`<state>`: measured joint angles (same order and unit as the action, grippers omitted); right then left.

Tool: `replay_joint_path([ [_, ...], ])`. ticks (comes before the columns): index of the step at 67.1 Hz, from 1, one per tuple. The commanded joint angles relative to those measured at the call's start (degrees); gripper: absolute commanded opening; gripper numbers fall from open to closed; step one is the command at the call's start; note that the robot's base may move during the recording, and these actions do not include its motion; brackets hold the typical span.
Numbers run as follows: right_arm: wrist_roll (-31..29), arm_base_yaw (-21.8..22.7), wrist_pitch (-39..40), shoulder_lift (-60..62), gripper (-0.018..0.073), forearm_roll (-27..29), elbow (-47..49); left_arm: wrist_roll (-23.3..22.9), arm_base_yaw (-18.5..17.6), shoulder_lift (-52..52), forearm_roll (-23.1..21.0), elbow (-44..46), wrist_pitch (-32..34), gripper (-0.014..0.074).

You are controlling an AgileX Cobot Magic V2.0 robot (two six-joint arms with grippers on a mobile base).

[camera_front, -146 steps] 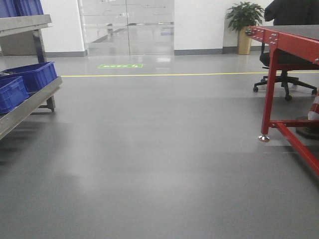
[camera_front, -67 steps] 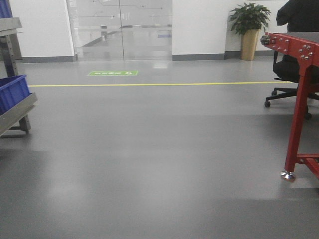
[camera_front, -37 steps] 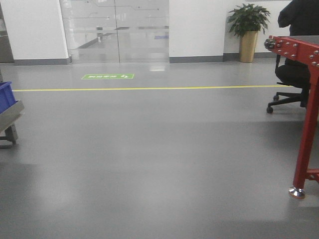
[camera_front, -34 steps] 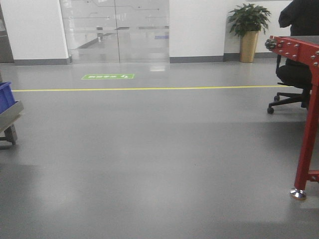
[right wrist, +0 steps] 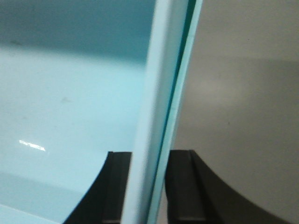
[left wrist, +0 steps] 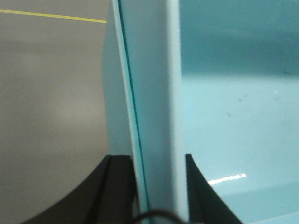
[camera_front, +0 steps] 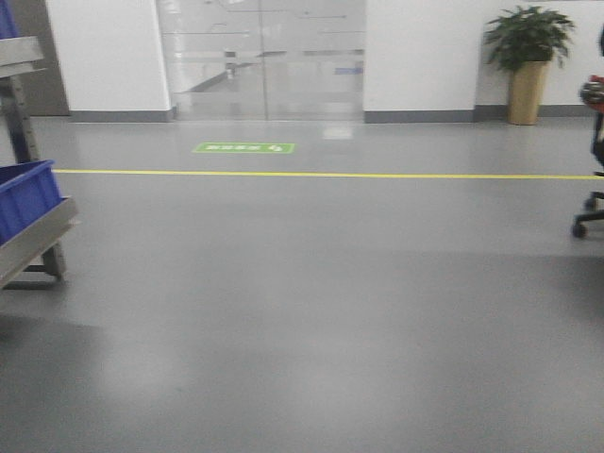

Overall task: Move two blue bins to right shelf middle
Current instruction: 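Turn and drive up to the shelf with the red-bag bin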

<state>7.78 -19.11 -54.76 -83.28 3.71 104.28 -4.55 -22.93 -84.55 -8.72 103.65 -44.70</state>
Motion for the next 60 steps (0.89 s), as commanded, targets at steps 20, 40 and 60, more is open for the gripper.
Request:
replay_joint_path([
  [20, 0.2, 0.1, 3.0, 0.5, -0.0154, 0.1, 0.6, -0.2, -0.2, 1.5, -2.5, 1.0, 8.5, -0.0111],
  [40, 0.2, 0.1, 3.0, 0.5, -0.0154, 0.1, 0.6, -0.2, -0.2, 1.5, -2.5, 1.0, 8.5, -0.0111],
  [60, 0.2, 0.1, 3.0, 0.5, -0.0154, 0.1, 0.6, -0.2, -0.2, 1.5, -2.5, 1.0, 8.5, -0.0111],
])
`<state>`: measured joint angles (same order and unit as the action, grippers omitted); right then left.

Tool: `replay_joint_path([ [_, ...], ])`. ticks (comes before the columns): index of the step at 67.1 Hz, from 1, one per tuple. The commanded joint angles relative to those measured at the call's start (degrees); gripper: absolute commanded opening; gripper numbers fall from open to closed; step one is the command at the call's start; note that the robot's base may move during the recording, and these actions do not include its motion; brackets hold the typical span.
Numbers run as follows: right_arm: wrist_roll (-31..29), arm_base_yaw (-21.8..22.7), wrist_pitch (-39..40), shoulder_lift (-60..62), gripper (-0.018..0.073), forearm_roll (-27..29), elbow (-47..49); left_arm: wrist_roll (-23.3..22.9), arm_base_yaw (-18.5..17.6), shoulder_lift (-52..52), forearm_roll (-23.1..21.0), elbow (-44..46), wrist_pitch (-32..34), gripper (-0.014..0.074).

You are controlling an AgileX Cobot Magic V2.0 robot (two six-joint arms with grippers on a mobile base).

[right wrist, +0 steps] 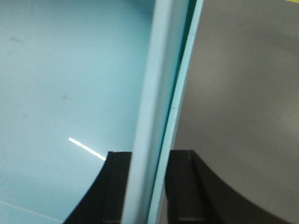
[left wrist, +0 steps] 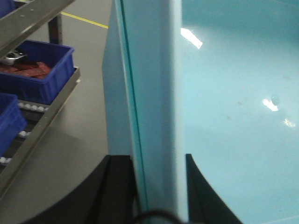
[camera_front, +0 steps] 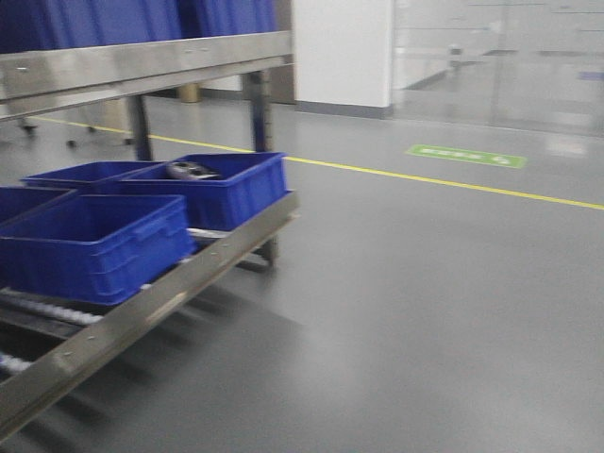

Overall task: Move two blue bins to right shelf middle
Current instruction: 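Turn and drive up to the shelf with the red-bag bin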

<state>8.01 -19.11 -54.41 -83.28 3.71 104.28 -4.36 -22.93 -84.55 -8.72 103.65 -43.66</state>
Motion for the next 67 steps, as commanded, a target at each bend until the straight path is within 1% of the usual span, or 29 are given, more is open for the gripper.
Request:
replay_joint_path([
  [1, 0.0, 0.1, 2.6, 0.5, -0.0154, 0.1, 0.6, -0.4, -0.2, 1.5, -2.5, 1.0, 7.5, -0.0111],
  [67, 0.0, 0.1, 2.6, 0.5, -0.0154, 0.1, 0.6, -0.4, -0.2, 1.5, -2.5, 1.0, 7.5, -0.0111],
])
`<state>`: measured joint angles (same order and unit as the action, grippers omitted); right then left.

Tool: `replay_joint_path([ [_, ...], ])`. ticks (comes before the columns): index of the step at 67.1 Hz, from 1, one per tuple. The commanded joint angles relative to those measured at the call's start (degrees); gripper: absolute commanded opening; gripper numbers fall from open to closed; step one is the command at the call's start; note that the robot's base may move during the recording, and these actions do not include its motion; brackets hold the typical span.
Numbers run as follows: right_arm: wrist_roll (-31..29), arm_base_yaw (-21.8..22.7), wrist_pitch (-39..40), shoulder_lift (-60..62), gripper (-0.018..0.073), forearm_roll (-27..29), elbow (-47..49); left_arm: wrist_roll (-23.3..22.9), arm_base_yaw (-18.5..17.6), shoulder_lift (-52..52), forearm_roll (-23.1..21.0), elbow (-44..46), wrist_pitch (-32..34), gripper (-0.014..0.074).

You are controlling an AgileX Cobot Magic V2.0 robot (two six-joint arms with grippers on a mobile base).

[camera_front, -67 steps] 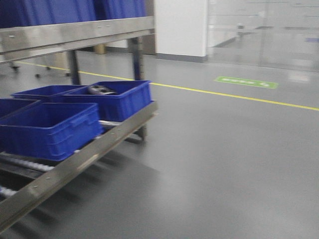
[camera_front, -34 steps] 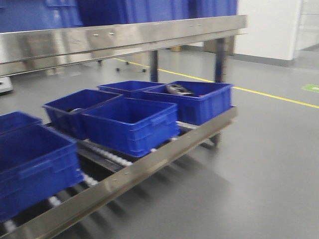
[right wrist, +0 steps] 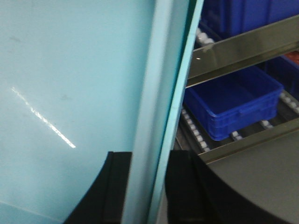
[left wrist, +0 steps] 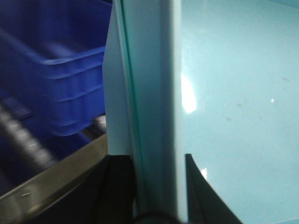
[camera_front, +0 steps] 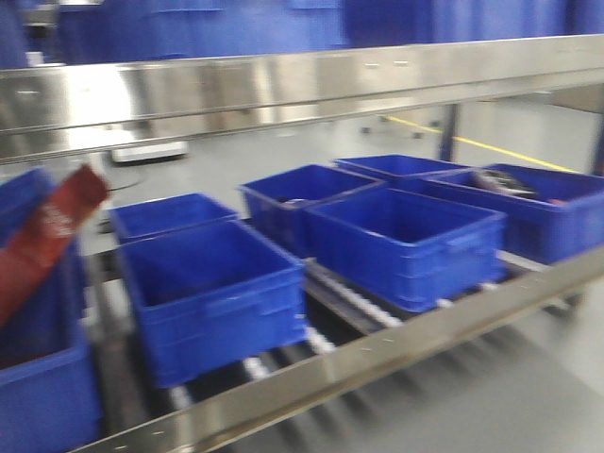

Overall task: Move two blue bins to right shelf middle
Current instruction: 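Turn and drive up to the shelf with the red-bag bin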

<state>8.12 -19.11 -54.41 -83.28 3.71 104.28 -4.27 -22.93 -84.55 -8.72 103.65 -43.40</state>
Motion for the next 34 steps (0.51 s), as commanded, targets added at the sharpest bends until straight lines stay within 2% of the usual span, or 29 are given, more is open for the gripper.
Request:
replay_joint_path([
  [1, -0.1, 0.1, 2.6, 0.5, -0.0154, 0.1, 0.6, -0.5, -0.2, 1.5, -2.5, 1.0, 7.2, -0.0111],
  [34, -0.1, 0.1, 2.6, 0.5, -0.0154, 0.1, 0.6, -0.5, -0.2, 1.5, -2.5, 1.0, 7.2, -0.0111],
])
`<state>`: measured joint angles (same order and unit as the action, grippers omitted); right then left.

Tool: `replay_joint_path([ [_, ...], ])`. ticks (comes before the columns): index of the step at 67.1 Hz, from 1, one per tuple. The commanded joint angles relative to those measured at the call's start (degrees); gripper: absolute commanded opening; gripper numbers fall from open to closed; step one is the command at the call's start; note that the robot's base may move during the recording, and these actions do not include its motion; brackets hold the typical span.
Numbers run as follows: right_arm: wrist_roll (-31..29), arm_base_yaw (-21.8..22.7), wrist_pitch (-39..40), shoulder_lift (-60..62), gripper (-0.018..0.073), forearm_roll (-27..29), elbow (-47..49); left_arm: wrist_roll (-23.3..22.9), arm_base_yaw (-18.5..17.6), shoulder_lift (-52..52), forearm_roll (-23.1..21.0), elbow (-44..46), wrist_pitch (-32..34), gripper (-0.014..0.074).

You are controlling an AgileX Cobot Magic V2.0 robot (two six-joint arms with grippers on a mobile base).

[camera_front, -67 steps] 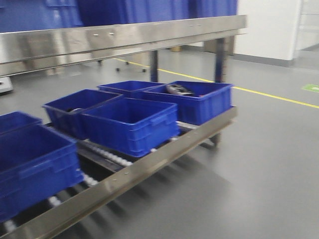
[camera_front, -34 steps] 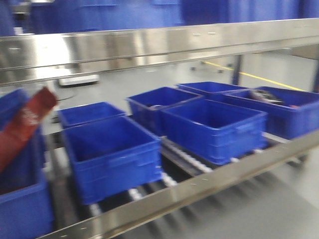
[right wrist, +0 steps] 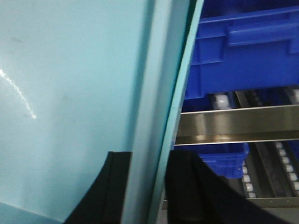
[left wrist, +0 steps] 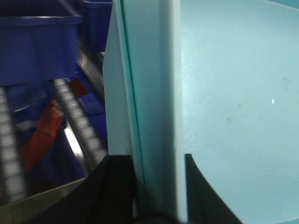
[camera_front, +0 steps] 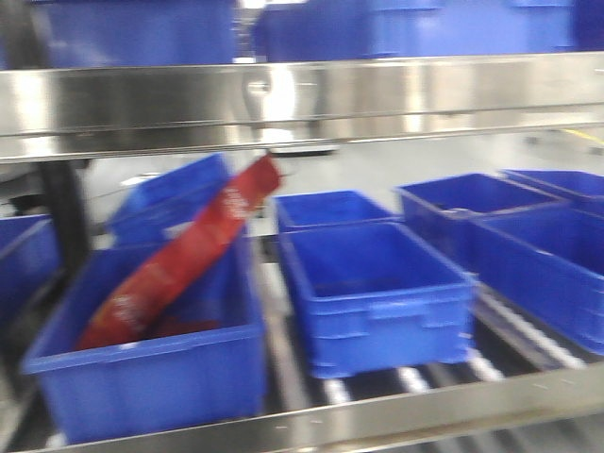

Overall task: Move two blue bins to right shelf middle
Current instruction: 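Turn and drive up to the shelf with the red-bag bin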

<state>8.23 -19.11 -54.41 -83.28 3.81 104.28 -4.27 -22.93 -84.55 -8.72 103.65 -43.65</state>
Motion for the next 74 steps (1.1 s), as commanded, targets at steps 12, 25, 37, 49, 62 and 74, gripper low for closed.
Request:
replay_joint_path([
  [12, -0.2, 0.1, 2.6, 0.5, -0.0154, 0.0, 0.6, -0.5, -0.2, 1.5, -2.5, 1.0, 7.4, -0.0111],
  [25, -0.2, 0.1, 2.6, 0.5, -0.0154, 0.0, 0.6, -0.5, -0.2, 1.5, -2.5, 1.0, 7.4, -0.0111],
  [37, -0.2, 0.1, 2.6, 0.5, -0.0154, 0.0, 0.6, -0.5, -0.2, 1.5, -2.5, 1.0, 7.4, -0.0111],
  [49, -0.2, 0.1, 2.6, 0.5, -0.0154, 0.0, 0.6, -0.5, -0.2, 1.5, -2.5, 1.0, 7.4, -0.0111],
  [62, -0.2, 0.1, 2.6, 0.5, -0.0154, 0.0, 0.6, -0.5, -0.2, 1.5, -2.5, 1.0, 7.4, -0.0111],
  [74, -0.2, 0.1, 2.6, 0.5, -0.0154, 0.0, 0.6, -0.5, -0.2, 1.5, -2.5, 1.0, 7.4, -0.0111],
])
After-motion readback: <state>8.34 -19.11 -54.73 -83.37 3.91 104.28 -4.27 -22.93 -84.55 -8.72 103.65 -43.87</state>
